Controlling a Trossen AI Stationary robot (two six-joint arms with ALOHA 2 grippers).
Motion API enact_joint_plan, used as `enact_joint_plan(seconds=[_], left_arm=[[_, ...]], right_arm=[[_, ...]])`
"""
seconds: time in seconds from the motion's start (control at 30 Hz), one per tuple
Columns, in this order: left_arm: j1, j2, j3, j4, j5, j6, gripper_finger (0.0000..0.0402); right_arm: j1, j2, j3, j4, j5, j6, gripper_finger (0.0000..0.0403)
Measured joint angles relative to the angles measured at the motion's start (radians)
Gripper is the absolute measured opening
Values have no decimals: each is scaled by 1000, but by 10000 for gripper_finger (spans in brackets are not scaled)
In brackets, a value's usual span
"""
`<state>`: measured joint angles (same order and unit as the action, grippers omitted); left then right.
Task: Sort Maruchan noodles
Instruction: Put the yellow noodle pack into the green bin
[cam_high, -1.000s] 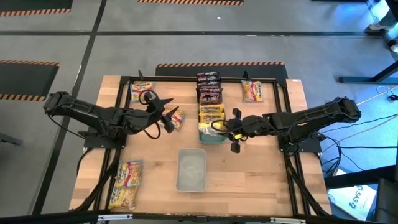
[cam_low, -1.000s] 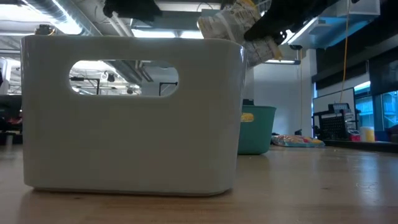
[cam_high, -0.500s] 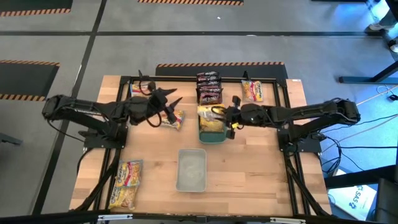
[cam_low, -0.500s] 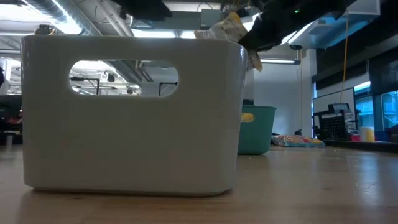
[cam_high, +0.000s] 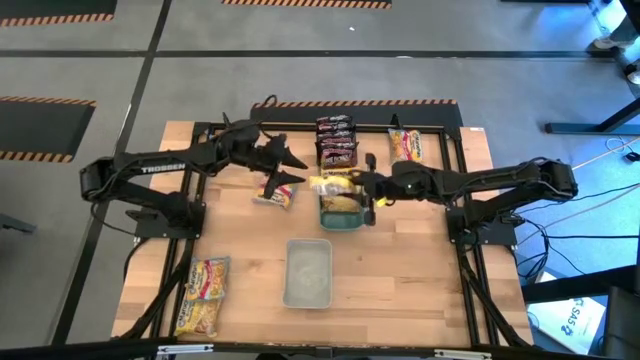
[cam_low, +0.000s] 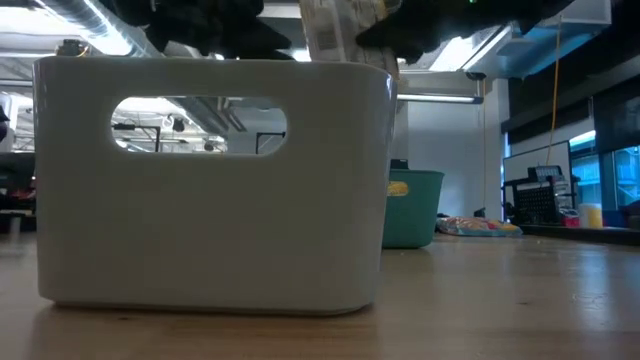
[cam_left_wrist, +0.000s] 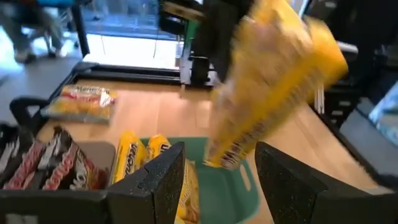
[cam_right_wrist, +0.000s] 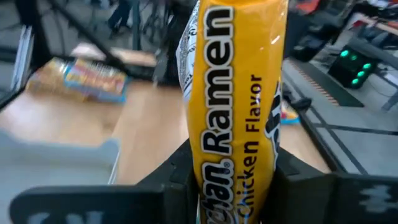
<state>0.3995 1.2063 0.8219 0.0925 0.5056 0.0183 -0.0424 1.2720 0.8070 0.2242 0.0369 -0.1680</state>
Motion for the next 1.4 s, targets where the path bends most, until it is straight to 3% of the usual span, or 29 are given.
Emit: enact_joint_plan(seconds=[0.17, 0.37, 0.53, 0.67, 0.83, 1.0, 1.2, 1.3, 1.4], left_arm=[[-39, 11, 2, 48, -112, 121, 190], [-72, 43, 0, 69, -263, 213, 190], [-72, 54, 0, 111, -247, 211, 190], [-63, 54, 0, 129, -224, 199, 190], [-62, 86, 1, 186, -117, 194, 190], [-72, 108, 2, 212, -159, 201, 188], [-81, 113, 2, 217, -178, 223, 140], [-82, 112, 2, 217, -198, 229, 131], [-83, 104, 2, 192, -255, 257, 131]], right_arm=[[-68, 8, 0, 52, 3, 84, 92], [-96, 77, 0, 197, -74, 84, 92], [-104, 130, 0, 230, -5, 60, 92], [-102, 141, 0, 289, -29, 51, 92], [-101, 140, 0, 340, -53, 40, 92], [-102, 141, 0, 347, -56, 41, 92], [-102, 141, 0, 348, -60, 53, 96], [-102, 141, 0, 350, -56, 90, 120], [-103, 129, 1, 331, -55, 138, 172]])
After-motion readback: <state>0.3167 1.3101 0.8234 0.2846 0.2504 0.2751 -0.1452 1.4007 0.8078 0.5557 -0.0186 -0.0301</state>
